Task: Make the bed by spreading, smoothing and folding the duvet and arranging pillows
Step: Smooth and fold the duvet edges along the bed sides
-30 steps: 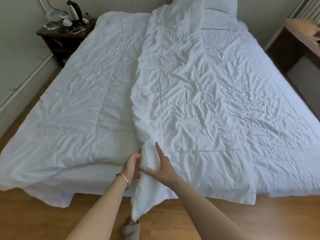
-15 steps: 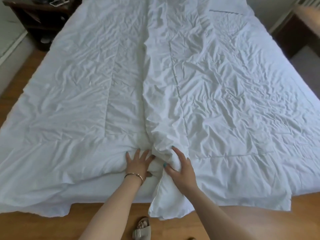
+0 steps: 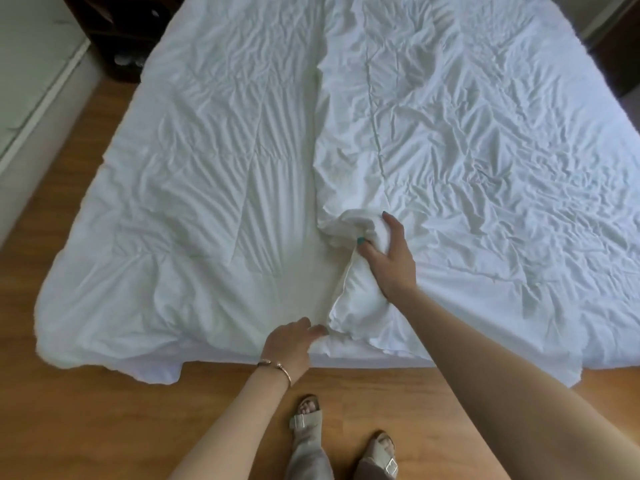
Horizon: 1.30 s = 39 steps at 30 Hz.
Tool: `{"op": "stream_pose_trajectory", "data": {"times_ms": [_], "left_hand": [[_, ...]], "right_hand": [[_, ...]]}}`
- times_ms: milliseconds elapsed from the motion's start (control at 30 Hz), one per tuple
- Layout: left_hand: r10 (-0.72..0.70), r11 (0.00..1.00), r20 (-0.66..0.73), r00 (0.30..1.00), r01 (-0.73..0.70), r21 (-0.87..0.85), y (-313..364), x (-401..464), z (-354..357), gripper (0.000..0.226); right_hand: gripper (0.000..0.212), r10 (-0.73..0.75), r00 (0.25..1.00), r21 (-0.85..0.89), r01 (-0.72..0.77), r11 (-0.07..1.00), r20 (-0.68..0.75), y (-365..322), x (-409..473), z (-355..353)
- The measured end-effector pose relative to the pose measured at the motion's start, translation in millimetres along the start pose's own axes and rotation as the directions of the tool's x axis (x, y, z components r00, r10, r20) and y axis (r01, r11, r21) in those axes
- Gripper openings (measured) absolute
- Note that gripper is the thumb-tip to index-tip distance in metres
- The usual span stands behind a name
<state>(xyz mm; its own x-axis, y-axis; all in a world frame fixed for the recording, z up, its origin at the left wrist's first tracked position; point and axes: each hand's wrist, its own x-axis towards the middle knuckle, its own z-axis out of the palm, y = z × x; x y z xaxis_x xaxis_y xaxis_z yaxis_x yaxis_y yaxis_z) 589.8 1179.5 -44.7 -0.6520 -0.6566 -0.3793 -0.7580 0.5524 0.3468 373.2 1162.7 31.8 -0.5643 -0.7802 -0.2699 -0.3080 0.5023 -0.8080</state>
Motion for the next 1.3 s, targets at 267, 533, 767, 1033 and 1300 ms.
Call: {"op": "stream_pose_trajectory", "data": {"times_ms": [267, 533, 767, 1033, 1300], "left_hand": [[-0.559, 0.334, 0.256, 0.788, 0.497, -0.8, -32.4, -25.6, 44.2, 0.024], [-0.541, 0.611, -0.26, 0.8, 0.16, -0.776, 36.0, 86.4, -20.4, 0.07], [-0.712, 0.494, -0.001, 0.702, 0.5, -0.711, 39.8, 203.9, -69.7, 0.094], [-0.633, 0.771, -0.393, 0.667, 0.588, -0.244, 11.6, 195.0, -87.1, 0.039], [-0.268, 0.936, -0.204, 0.942, 0.304, 0.177, 94.2, 146.5, 49.6, 0.055]], "right_hand": [[0.06, 0.284, 0.738, -0.332, -0.086, 0.939, 0.612, 58.8, -11.0, 45.2], [0.063, 0.072, 0.873, -0.177, 0.016, 0.984, 0.481, 97.8, -6.7, 18.7], [0.043, -0.072, 0.97, -0.207, 0.122, 0.971, 0.233, 130.4, 40.5, -32.5], [0.054, -0.065, 0.985, -0.377, 0.121, 0.918, 0.158, 170.7, 76.1, -89.1], [0.095, 0.315, 0.948, -0.71, -0.257, 0.656, -0.052, 253.2, 64.5, -179.4]]}}
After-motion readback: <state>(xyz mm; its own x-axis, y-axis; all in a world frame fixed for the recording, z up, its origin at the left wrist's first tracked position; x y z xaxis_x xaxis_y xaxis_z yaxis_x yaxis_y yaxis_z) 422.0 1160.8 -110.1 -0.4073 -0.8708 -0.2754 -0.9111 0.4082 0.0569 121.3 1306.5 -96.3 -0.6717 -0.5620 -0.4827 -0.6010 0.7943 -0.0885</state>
